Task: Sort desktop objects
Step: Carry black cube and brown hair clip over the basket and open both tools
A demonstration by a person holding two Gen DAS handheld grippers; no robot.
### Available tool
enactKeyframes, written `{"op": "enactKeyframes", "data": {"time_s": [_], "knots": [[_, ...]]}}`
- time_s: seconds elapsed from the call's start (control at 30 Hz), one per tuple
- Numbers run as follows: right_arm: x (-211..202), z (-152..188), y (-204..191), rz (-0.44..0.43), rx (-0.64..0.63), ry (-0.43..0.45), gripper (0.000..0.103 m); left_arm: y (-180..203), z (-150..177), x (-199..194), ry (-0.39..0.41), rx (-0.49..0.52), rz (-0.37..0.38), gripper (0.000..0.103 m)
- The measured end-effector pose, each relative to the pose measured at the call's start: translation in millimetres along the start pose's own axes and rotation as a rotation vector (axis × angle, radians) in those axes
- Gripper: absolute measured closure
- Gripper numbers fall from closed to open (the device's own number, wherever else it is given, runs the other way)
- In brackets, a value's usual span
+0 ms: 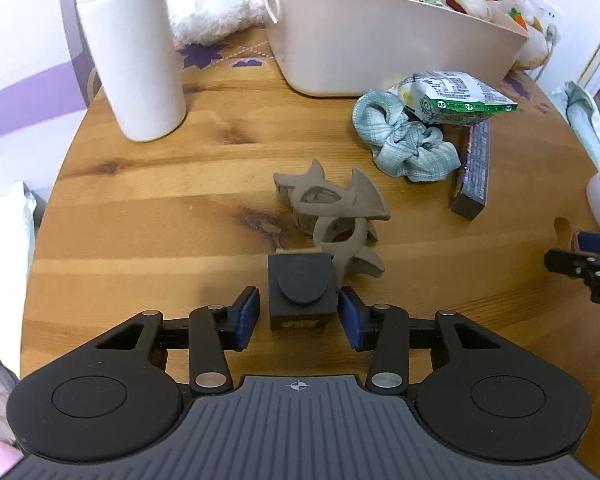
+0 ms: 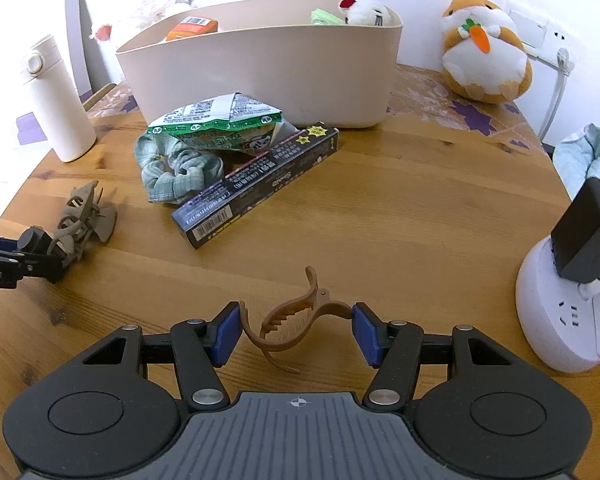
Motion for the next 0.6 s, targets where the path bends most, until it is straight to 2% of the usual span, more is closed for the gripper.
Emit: {"op": "enactKeyframes", "data": {"time_s": [0.2, 0.3, 0.4, 0.53, 0.57, 0.6], "knots": [[-0.5, 2.4, -0.3, 0.002, 0.004, -0.003, 0.046, 1.9, 10.2, -0.3, -0.022, 0.053, -0.009, 0.058], [-1.3, 3.1, -0.9, 0.001, 0.005, -0.002, 0.046, -4.4, 8.7, -2.6, -0.003, 0.033, -0.045, 0.062], [-2.4, 4.4, -3.0, -0.002, 0.003, -0.002, 0.046, -9.2, 5.0, -2.4, -0.001, -0.002, -0.033, 0.062], [-4.0, 5.9, -4.2, -0.005, 0.001, -0.002, 0.046, -7.3, -3.2, 2.1, 0.005, 0.033, -0.044, 0.062], [-4.1, 6.0, -4.6, -0.005, -0.001, -0.003, 0.046, -6.7, -5.3, 3.8, 0.005, 0.042, -0.046, 0.064], [-4.2, 6.0, -5.0, -0.005, -0.003, -0.002, 0.046, -5.5, -7.9, 6.5, 0.005, 0.052, -0.042, 0.071]]}}
Point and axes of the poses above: each gripper's, at about its wrist camera, not at the fingertips, and x roughly the way its jaws point, y to its right, z to its underside, the point moved 6 cm from there along x, roughly the way its jaws point, and after that the axes turned 3 degrees about z, right-handed, at the moved point
